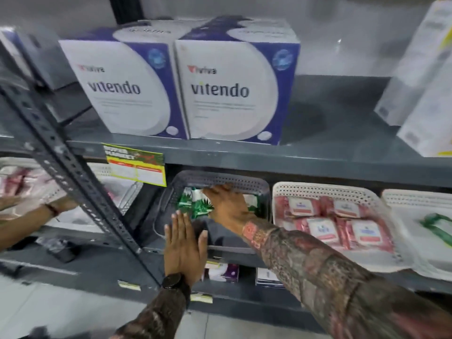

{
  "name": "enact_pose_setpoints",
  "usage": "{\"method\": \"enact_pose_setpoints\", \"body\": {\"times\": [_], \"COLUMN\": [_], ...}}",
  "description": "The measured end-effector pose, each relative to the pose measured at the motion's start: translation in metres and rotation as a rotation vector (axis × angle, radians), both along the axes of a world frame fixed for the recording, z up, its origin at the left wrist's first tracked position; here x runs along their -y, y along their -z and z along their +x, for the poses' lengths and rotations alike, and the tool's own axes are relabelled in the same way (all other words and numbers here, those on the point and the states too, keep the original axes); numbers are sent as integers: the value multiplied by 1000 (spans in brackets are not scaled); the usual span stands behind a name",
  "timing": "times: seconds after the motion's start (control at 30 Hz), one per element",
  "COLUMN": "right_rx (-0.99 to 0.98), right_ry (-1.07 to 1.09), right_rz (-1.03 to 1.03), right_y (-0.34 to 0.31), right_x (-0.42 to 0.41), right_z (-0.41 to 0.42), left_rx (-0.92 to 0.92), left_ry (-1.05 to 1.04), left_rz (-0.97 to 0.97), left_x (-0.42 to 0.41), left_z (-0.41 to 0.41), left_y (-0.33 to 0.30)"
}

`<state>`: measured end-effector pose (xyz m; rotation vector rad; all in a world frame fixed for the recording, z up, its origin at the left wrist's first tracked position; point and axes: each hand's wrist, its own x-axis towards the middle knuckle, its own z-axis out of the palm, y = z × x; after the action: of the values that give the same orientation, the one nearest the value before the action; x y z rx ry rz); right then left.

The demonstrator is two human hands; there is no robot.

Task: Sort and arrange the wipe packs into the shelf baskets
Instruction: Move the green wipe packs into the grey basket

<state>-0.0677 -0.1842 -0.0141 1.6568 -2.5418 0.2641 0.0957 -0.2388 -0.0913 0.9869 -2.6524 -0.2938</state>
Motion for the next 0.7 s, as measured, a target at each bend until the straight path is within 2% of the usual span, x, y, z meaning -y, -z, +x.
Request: {"method": "enact_pose_setpoints", "body": {"times": [0.17, 0.4, 0.57, 0.7], "right_rx": [3, 16, -20, -38], "right_ry": [-60, -83, 52, 267], "right_rz": [134, 59, -101, -230], "right_y": [22, 17, 2, -6], "right_x": [27, 1, -77, -179], "right_z": [14, -1, -41, -95], "left_rx": [-17, -26, -62, -70], "left_ry": [2, -8, 9, 271], "left_rz": [-28, -8, 30, 37], "left_x": [5, 7, -16, -93], "left_z": [3, 3, -17, -69], "left_y": [9, 7, -13, -25]}}
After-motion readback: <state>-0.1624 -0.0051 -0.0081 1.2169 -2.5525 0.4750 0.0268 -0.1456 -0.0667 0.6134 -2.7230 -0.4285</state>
